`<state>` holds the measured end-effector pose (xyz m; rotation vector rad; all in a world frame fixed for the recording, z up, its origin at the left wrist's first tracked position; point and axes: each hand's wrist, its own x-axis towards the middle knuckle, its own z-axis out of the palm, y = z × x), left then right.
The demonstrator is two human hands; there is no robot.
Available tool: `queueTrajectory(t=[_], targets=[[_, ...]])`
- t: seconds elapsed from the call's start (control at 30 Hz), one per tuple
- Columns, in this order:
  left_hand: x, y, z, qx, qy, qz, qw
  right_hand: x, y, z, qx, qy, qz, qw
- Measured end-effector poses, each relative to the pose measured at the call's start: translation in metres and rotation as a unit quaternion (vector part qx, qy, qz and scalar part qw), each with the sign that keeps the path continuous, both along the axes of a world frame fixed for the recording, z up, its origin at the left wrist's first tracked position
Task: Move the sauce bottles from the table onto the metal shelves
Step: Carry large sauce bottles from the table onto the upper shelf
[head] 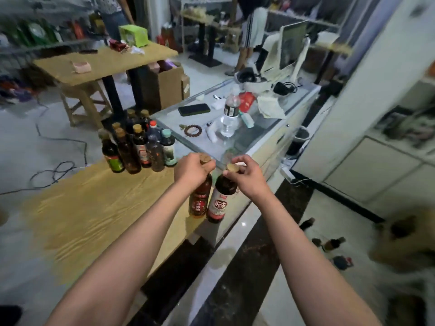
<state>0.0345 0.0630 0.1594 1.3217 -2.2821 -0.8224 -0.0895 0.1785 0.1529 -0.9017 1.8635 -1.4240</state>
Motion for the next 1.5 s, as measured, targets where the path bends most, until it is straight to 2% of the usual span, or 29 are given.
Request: queueTrajectory(t=[0.2, 0.37, 0.53, 0.67, 0.9, 0.97, 1.2, 1.5], targets=[[-0.129, 0.088, 0.069, -0.093, 0.049, -0.118, 0.987, -0.098, 0.097, 0.063, -0.079, 0.089, -0.085, 0.989], [-0.252, 0.173, 0.105, -0.081, 0.101, -0.210, 0.969, -0.193, 0.196, 0.096, -0.162, 0.116, -0.203, 0.959], [-0.355, 0.267, 0.131, -0.052, 0.176, -0.270, 0.945, -0.272, 0.298, 0.123, -0.192, 0.149, -0.270, 0.932], [-0.420, 0.340, 0.147, -0.031, 0.206, -0.337, 0.918, -0.319, 0.377, 0.144, -0.185, 0.168, -0.330, 0.910], [-0.502, 0.460, 0.192, -0.053, 0.218, -0.440, 0.869, -0.373, 0.496, 0.178, -0.213, 0.152, -0.417, 0.871], [-0.524, 0.490, 0.205, -0.018, 0.231, -0.476, 0.848, -0.385, 0.526, 0.187, -0.222, 0.157, -0.450, 0.851], [-0.600, 0.589, 0.265, 0.173, 0.311, -0.571, 0.740, -0.431, 0.608, 0.244, -0.254, 0.189, -0.544, 0.777], [-0.697, 0.677, 0.322, 0.342, 0.359, -0.632, 0.596, -0.503, 0.680, 0.314, -0.205, 0.271, -0.633, 0.696]])
